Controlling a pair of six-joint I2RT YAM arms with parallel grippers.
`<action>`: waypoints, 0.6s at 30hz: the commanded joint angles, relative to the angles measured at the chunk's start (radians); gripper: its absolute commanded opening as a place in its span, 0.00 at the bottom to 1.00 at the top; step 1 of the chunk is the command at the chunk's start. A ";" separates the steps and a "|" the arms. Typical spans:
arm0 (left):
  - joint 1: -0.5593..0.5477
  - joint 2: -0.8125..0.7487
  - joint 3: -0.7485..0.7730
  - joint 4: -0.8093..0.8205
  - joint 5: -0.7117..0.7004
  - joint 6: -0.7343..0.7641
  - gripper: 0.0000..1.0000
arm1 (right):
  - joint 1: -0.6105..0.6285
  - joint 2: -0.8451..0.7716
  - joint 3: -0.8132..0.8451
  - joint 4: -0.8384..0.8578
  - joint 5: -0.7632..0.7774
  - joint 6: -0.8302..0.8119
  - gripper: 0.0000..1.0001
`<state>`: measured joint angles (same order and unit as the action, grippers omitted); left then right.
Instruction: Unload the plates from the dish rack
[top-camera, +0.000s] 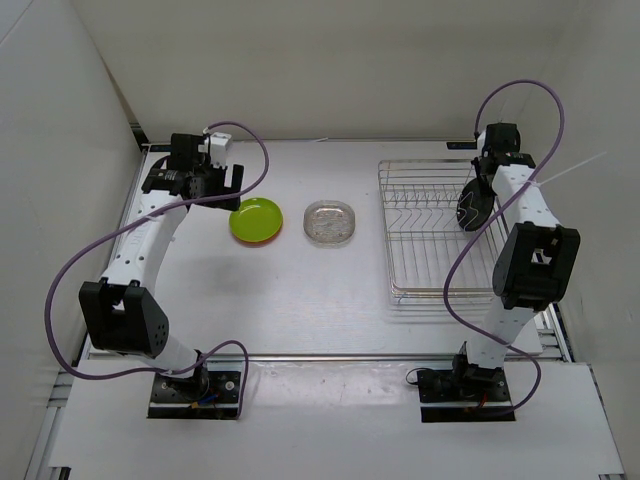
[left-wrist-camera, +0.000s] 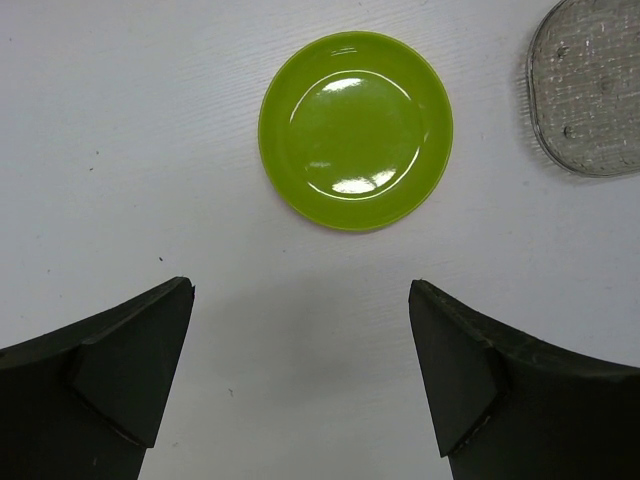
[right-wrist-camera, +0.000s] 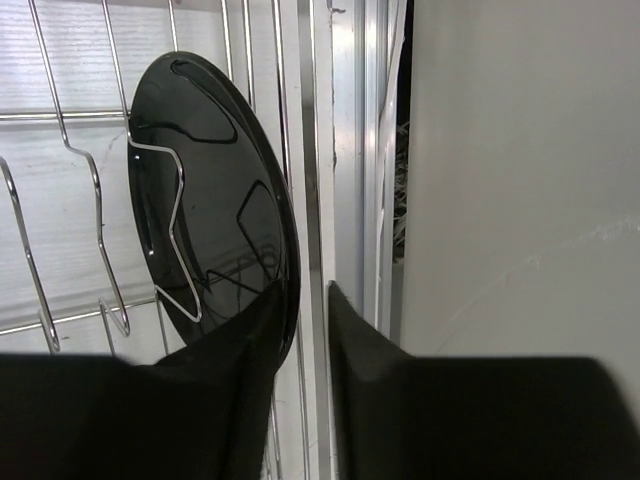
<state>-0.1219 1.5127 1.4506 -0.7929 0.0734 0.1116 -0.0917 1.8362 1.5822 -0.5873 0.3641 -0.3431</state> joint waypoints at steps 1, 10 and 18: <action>-0.004 -0.049 -0.007 0.015 -0.015 -0.004 1.00 | -0.005 0.000 0.021 0.030 0.003 0.009 0.25; -0.004 -0.040 -0.016 0.034 -0.015 -0.004 1.00 | -0.005 0.000 0.012 0.020 0.003 0.038 0.07; -0.004 -0.040 -0.025 0.034 -0.015 -0.004 1.00 | -0.005 -0.021 0.031 -0.011 0.003 0.081 0.00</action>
<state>-0.1219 1.5127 1.4361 -0.7750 0.0666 0.1116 -0.0914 1.8370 1.5822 -0.5755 0.3641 -0.2886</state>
